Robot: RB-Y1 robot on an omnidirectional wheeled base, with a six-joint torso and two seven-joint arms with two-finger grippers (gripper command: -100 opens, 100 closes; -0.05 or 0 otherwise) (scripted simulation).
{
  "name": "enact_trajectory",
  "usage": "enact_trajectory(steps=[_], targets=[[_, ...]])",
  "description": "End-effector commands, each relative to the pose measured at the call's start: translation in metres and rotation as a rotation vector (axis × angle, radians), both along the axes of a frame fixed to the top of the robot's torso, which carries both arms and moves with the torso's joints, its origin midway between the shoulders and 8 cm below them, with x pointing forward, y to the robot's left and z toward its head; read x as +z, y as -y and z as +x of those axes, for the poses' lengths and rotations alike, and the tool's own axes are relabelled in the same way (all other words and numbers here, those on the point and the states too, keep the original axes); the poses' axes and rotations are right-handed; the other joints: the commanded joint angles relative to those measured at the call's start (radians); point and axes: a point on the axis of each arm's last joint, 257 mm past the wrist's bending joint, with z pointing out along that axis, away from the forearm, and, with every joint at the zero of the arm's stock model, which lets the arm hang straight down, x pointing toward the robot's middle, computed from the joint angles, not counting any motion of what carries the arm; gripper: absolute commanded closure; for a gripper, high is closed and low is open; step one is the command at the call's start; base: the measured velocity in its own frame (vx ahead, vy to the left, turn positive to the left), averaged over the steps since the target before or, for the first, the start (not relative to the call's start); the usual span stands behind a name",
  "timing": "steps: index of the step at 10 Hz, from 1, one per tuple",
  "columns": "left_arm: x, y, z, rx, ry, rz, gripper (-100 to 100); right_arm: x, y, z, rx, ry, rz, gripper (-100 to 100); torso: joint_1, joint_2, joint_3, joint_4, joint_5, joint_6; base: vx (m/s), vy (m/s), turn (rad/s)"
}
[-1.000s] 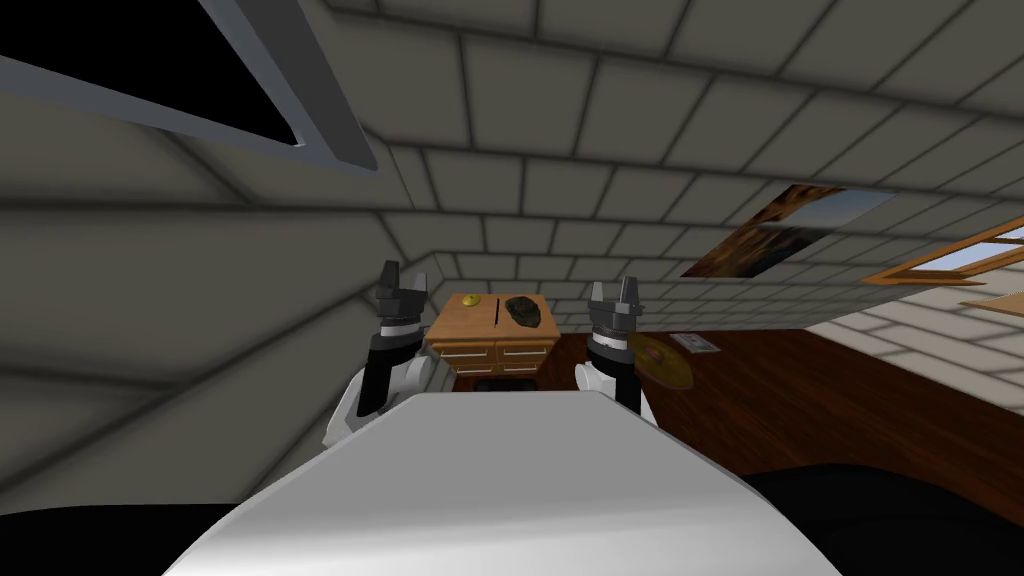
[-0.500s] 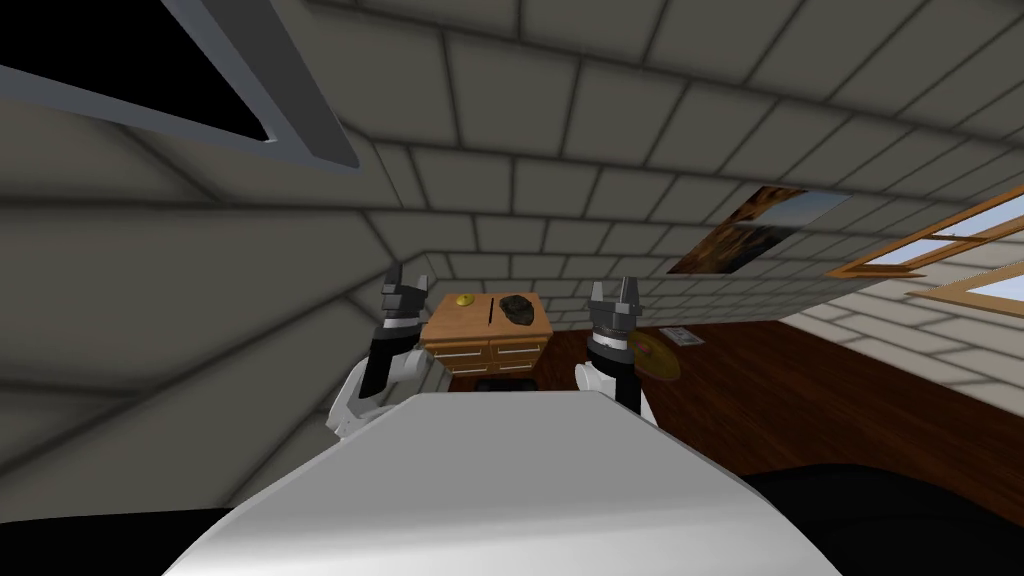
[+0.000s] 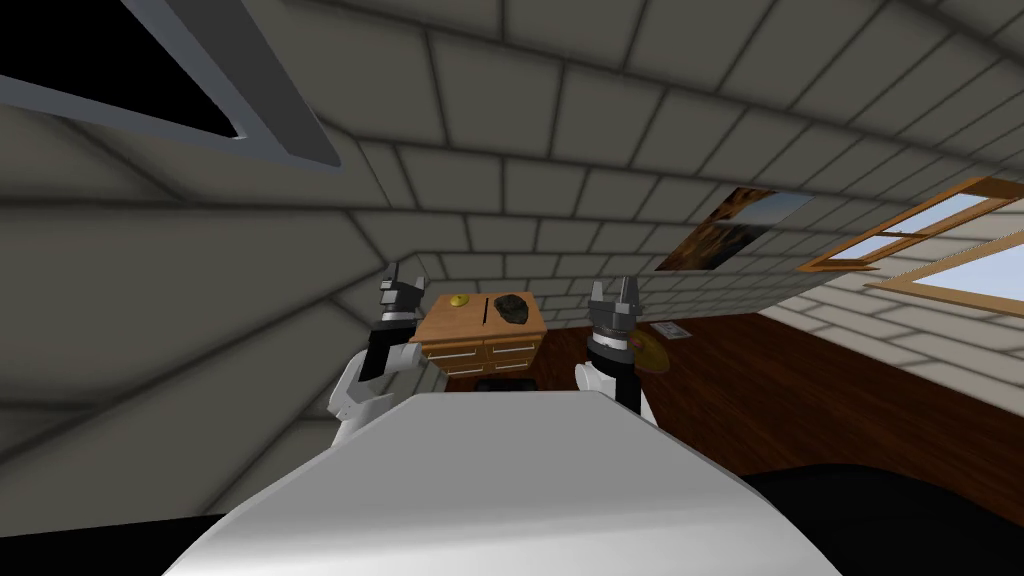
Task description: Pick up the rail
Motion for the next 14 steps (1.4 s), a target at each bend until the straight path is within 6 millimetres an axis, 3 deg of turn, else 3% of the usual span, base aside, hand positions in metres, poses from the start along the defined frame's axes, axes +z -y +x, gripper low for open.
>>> enact_trajectory(steps=[1, 2, 3, 4, 5, 6, 7, 8, 9, 10, 11, 12, 14], targets=[[-0.010, -0.019, 0.014, 0.006, -0.035, -0.058, -100, 0.000, 0.000, 0.000, 0.000, 0.000, 0.000, 0, 0.000, 0.000, 0.000, 0.000, 0.000, 0.000, -0.016, -0.053, -0.088], [-0.011, -0.036, 0.021, 0.020, -0.047, -0.089, -100, 0.000, 0.000, 0.000, 0.000, 0.000, 0.000, 0, -0.001, 0.000, 0.000, 0.000, 0.000, 0.000, -0.027, -0.072, -0.152], [-0.021, -0.040, 0.026, 0.018, -0.068, -0.112, -100, 0.000, 0.000, 0.000, 0.000, 0.000, 0.000, 0, -0.002, 0.000, 0.000, 0.000, 0.000, 0.000, -0.017, -0.053, -0.053], [-0.028, -0.060, 0.035, 0.035, -0.093, -0.161, -100, 0.000, 0.000, 0.000, 0.000, 0.000, 0.000, 0, -0.001, 0.000, 0.000, 0.000, 0.000, 0.000, -0.008, -0.054, -0.086], [-0.031, -0.062, 0.036, 0.032, -0.099, -0.172, -100, 0.000, 0.000, 0.000, 0.000, 0.000, 0.000, 0, -0.001, 0.000, 0.000, 0.000, 0.000, 0.000, -0.003, -0.039, -0.056], [-0.040, -0.084, 0.045, 0.051, -0.124, -0.229, -100, 0.000, 0.000, 0.000, 0.000, 0.000, 0.000, 0, -0.001, 0.000, 0.000, 0.000, 0.000, 0.000, -0.010, -0.049, -0.095], [-0.043, -0.085, 0.045, 0.051, -0.130, -0.237, -100, 0.000, 0.000, 0.000, 0.000, 0.000, 0.000, 0, -0.001, 0.000, 0.000, 0.000, 0.000, 0.000, -0.013, -0.042, -0.066], [-0.050, -0.107, 0.052, 0.074, -0.151, -0.291, -100, 0.000, 0.000, 0.000, 0.000, 0.000, 0.000, 0, -0.001, 0.000, 0.000, 0.000, 0.000, 0.000, -0.015, -0.046, -0.130], [-0.056, -0.109, 0.054, 0.073, -0.161, -0.306, -100, 0.000, 0.000, 0.000, 0.000, 0.000, 0.000, 0, -0.001, 0.000, 0.000, 0.000, 0.000, 0.000, -0.011, -0.040, -0.059], [-0.057, -0.130, 0.059, 0.092, -0.168, -0.362, -100, 0.000, 0.000, 0.000, 0.000, 0.000, 0.000, 0, 0.000, 0.000, 0.000, 0.000, 0.000, 0.000, -0.011, -0.053, -0.108], [-0.069, -0.134, 0.061, 0.098, -0.190, -0.381, -100, 0.000, 0.000, 0.000, 0.000, 0.000, 0.000, 0, -0.001, 0.000, 0.000, 0.000, 0.000, 0.000, -0.005, -0.044, -0.078], [-0.074, -0.157, 0.065, 0.124, -0.202, -0.440, -100, 0.000, 0.000, 0.000, 0.000, 0.000, 0.000, 0, -0.001, 0.000, 0.000, 0.000, 0.000, 0.000, -0.002, -0.055, -0.113], [-0.084, -0.160, 0.066, 0.126, -0.218, -0.460, -100, 0.000, 0.000, 0.000, 0.000, 0.000, 0.000, 0, 0.000, 0.000, 0.000, 0.000, 0.000, 0.000, -0.003, -0.025, -0.031]])
